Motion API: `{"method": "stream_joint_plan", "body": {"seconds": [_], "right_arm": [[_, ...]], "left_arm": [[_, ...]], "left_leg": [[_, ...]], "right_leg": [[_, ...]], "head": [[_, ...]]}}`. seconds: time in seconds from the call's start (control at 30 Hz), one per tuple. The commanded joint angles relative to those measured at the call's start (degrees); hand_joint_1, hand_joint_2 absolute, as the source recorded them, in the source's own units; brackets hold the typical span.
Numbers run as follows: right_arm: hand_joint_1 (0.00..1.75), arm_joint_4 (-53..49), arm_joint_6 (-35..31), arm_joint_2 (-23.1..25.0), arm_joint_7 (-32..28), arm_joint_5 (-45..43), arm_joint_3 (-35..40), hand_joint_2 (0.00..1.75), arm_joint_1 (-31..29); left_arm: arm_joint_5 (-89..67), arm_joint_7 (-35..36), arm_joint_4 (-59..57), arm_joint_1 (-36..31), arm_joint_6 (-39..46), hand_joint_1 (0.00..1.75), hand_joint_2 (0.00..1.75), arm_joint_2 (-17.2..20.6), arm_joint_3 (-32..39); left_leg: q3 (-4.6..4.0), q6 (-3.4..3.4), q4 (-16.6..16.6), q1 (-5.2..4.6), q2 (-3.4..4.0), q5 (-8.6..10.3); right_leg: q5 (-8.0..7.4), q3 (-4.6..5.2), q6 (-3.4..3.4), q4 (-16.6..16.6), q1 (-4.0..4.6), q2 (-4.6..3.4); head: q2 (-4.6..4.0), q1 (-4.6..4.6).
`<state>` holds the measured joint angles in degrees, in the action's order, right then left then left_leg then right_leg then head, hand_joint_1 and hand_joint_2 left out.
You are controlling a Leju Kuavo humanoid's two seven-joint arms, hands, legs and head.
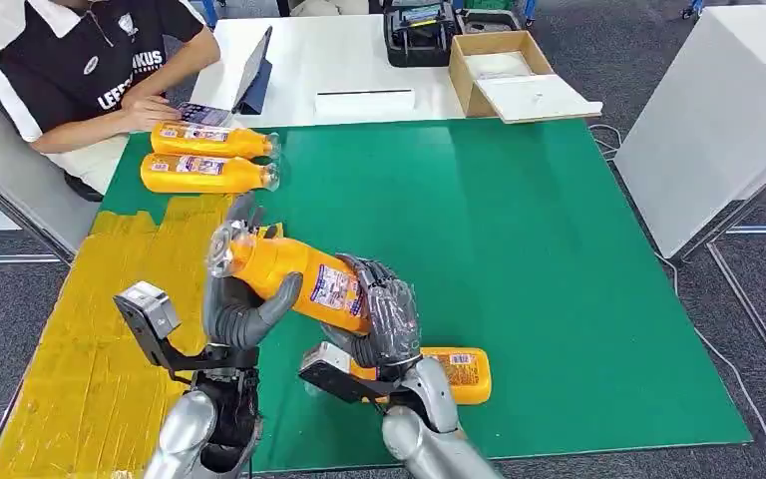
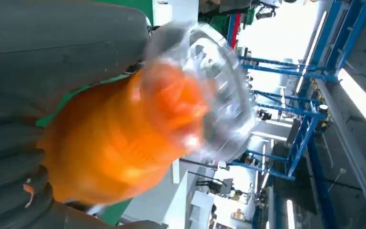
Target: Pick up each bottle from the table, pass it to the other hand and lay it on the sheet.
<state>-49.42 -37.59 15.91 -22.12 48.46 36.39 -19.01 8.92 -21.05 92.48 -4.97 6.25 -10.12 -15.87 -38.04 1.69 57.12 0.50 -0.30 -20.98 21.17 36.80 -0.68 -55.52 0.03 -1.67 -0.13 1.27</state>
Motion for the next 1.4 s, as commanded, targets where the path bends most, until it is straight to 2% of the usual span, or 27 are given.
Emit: {"method": "stream_joint_plan", "body": {"seconds": [0.03, 0.17, 0.4, 0.57, 0.63, 0.73, 0.83, 0.87, 0.9, 1.2, 1.4], "right_arm": [[1.75, 0.1, -2.4, 2.5, -0.5, 4.0, -10.5, 1.75, -4.8], [1.75, 1.9, -2.4, 4.1, -0.5, 4.4, -9.3, 1.75, -6.0], [1.75, 4.5, -2.4, 4.1, 0.8, -0.2, -2.1, 1.75, -8.1], [1.75, 4.8, -2.4, 4.1, 0.8, -0.7, -1.6, 1.75, -8.3], [1.75, 5.6, -1.1, 4.1, 0.5, -2.8, 0.6, 1.75, -8.8], [1.75, 6.8, 3.6, 4.1, 0.3, -6.9, 7.0, 1.75, -9.2], [1.75, 8.2, 6.0, 4.1, 1.1, -7.6, 12.0, 1.75, -9.5], [1.75, 9.2, 5.6, 4.1, 1.6, -7.4, 14.4, 1.75, -9.8], [1.75, 9.3, 5.3, 4.1, 1.6, -7.4, 14.7, 1.75, -9.7], [1.75, 11.8, 7.1, 4.1, 2.1, -6.3, 17.8, 1.75, -10.0], [1.75, 15.6, 8.6, 4.1, 7.3, 1.7, 22.6, 1.75, -10.0]], "left_arm": [[-0.3, 0.2, -5.6, -3.1, -0.5, 0.00, 1.75, -0.2, -1.8], [-0.3, 0.4, -6.1, -3.1, -0.2, 0.00, 1.75, -0.2, -1.3], [0.1, 0.7, -4.6, -2.6, 0.5, 0.00, 1.75, 0.0, -0.2], [0.1, 0.7, -4.5, -2.6, 0.6, 0.00, 1.75, 0.0, -0.2], [0.1, 0.8, -4.4, -2.5, 0.6, 0.00, 1.75, -0.1, 0.1], [0.1, 0.9, -4.1, -2.6, 0.8, 0.00, 1.75, 0.4, 0.4], [0.3, 1.0, -4.0, -2.5, 1.1, 0.00, 1.75, 0.8, 0.8], [0.3, 1.0, -3.9, -2.4, 1.2, 0.00, 1.75, 0.9, 0.9], [0.3, 1.0, -3.9, -2.3, 1.2, 0.00, 1.75, 0.9, 0.8], [0.3, 1.0, -4.0, -2.6, 1.2, 0.00, 1.75, 0.9, 0.8], [1.3, 0.0, -4.5, -2.5, 0.9, 0.00, 1.75, 1.7, 2.4]], "left_leg": [[0.21, -0.08, 0.1, -0.09, -0.14, -0.08], [0.15, -0.08, 0.0, -0.04, -0.03, -0.01], [0.37, -0.13, 0.0, -0.07, 0.04, -0.16], [0.16, -0.09, 0.0, -0.02, 0.00, -0.04], [0.36, -0.13, 0.0, -0.07, -0.03, -0.15], [0.16, -0.10, 0.0, -0.01, 0.04, -0.05], [0.26, -0.13, 0.0, -0.03, 0.09, -0.10], [0.55, -0.19, 0.0, -0.09, 0.10, -0.29], [0.21, -0.13, 0.0, -0.02, 0.07, -0.07], [0.20, -0.10, -0.1, -0.02, -0.09, -0.04], [0.29, -0.13, -0.1, -0.04, -0.07, -0.08]], "right_leg": [[0.16, -0.24, 0.05, -0.1, -0.07, 0.29], [0.06, -0.16, 0.03, 0.0, -0.03, 0.13], [0.19, -0.35, 0.04, -0.1, -0.05, 0.13], [0.06, -0.17, 0.02, 0.0, -0.01, 0.10], [0.19, -0.37, 0.05, -0.1, -0.05, 0.20], [0.06, -0.17, 0.02, 0.0, 0.00, 0.05], [0.10, -0.25, 0.02, 0.0, -0.02, 0.03], [0.30, -0.53, 0.05, -0.1, -0.06, 0.14], [0.07, -0.21, 0.01, 0.0, -0.01, 0.03], [0.10, -0.23, 0.02, 0.0, -0.01, 0.18], [0.14, -0.31, 0.02, 0.0, -0.02, 0.19]], "head": [[0.00, 0.00], [0.00, 0.00], [0.00, 0.00], [0.00, 0.00], [0.00, 0.00], [0.00, 0.00], [0.00, -0.02], [0.00, 0.00], [0.00, -0.02], [0.00, -0.02], [0.00, 0.00]]}}
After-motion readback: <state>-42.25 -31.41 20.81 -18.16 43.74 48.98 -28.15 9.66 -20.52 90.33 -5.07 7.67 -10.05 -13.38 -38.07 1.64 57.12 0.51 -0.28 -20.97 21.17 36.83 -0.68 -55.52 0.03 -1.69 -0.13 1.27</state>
